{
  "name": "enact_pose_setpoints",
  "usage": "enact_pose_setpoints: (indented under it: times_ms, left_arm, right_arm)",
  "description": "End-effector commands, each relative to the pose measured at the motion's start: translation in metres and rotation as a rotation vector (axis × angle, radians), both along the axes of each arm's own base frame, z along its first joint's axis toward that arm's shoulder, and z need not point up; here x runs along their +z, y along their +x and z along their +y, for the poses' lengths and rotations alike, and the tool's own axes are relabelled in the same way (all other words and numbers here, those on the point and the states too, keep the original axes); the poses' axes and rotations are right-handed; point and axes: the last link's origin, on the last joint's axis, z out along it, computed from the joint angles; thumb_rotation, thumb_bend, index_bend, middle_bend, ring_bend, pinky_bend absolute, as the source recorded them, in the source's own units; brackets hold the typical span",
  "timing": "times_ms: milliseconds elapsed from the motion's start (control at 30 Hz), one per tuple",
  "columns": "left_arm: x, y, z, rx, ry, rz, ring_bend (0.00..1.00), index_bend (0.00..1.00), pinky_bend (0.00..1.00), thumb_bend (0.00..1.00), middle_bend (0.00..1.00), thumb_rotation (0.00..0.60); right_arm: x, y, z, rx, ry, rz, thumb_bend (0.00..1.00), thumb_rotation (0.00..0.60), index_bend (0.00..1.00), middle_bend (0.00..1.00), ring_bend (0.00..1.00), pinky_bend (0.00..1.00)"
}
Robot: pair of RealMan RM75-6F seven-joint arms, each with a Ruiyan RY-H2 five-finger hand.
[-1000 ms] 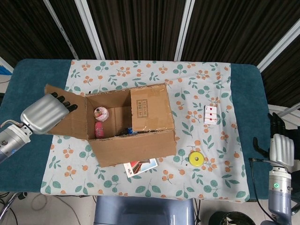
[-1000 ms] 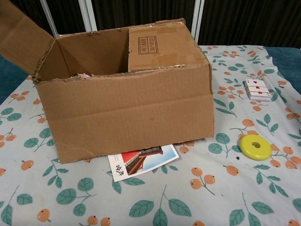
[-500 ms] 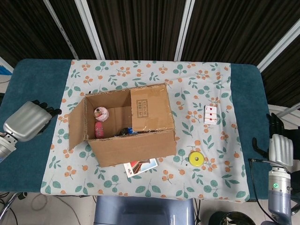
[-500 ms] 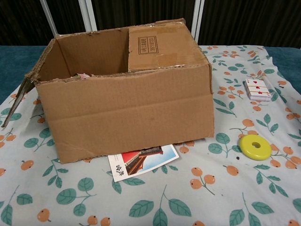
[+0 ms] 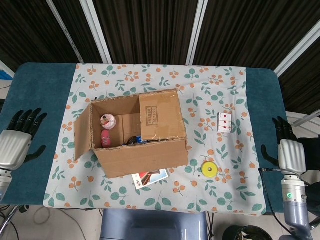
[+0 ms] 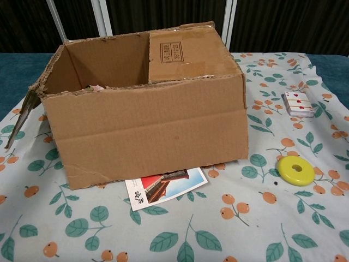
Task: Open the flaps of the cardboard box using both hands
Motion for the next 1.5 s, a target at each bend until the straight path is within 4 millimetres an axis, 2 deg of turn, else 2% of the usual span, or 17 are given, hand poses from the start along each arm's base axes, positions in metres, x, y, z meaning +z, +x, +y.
enact_pose_setpoints:
  times_ms: [33,200,267,300,367,433,533,767,867,1033,1200,1500]
  left_arm:
    - [-0.013,-0.023,-0.016,0.052,0.089,-0.035,0.0,0.0,0.03,0.24,0.0,0.6]
    - [-0.029,-0.04,-0.022,0.073,0.112,-0.067,0.0,0.0,0.03,0.24,0.0,0.6]
    - [-0.034,-0.045,-0.024,0.072,0.108,-0.065,0.0,0.0,0.03,0.24,0.0,0.6]
    - [-0.036,-0.048,-0.025,0.071,0.104,-0.065,0.0,0.0,0.03,0.24,0.0,0.6]
    - [-0.037,-0.049,-0.025,0.067,0.104,-0.077,0.0,0.0,0.03,0.24,0.0,0.6]
    - [-0.037,-0.05,-0.024,0.063,0.109,-0.105,0.0,0.0,0.03,0.24,0.0,0.6]
    - [-0.037,-0.051,-0.023,0.059,0.112,-0.126,0.0,0.0,0.03,0.24,0.0,0.6]
    - [-0.037,-0.055,-0.021,0.072,0.105,-0.165,0.0,0.0,0.03,0.24,0.0,0.6]
    - [-0.036,-0.057,-0.02,0.078,0.104,-0.175,0.0,0.0,0.03,0.25,0.0,0.6]
    - [-0.037,-0.058,-0.02,0.088,0.097,-0.192,0.0,0.0,0.03,0.25,0.0,0.6]
    - [-0.037,-0.059,-0.019,0.093,0.093,-0.202,0.0,0.0,0.03,0.25,0.0,0.6]
    - [-0.036,-0.06,-0.018,0.099,0.092,-0.217,0.0,0.0,0.03,0.25,0.0,0.6]
  right_arm:
    - [0.002,0.018,-0.011,0.071,0.031,0.033,0.45,0.6,0.02,0.0,0.0,0.24]
    - [0.005,0.066,-0.041,0.225,0.108,0.078,0.45,0.6,0.02,0.0,0.0,0.24]
    - [0.006,0.085,-0.052,0.276,0.143,0.101,0.49,0.6,0.02,0.0,0.0,0.24]
    - [0.006,0.102,-0.061,0.32,0.174,0.127,0.54,0.6,0.02,0.0,0.01,0.24]
    - [0.006,0.12,-0.072,0.362,0.208,0.153,0.66,0.6,0.02,0.0,0.01,0.24]
    - [0.003,0.148,-0.083,0.424,0.253,0.165,0.84,0.6,0.06,0.01,0.03,0.24]
    - [-0.005,0.179,-0.094,0.487,0.303,0.163,0.98,0.6,0.13,0.05,0.07,0.24]
    - [-0.044,0.257,-0.11,0.669,0.431,0.211,1.0,0.6,0.26,0.14,0.14,0.26]
    - [-0.065,0.282,-0.112,0.728,0.482,0.226,1.0,0.6,0.34,0.19,0.17,0.27]
    - [-0.097,0.309,-0.116,0.772,0.573,0.234,1.0,0.6,0.43,0.26,0.22,0.28]
    - [-0.123,0.332,-0.118,0.814,0.627,0.26,1.0,0.6,0.45,0.29,0.24,0.29]
    - [-0.157,0.354,-0.129,0.833,0.689,0.311,1.0,0.6,0.49,0.33,0.24,0.29]
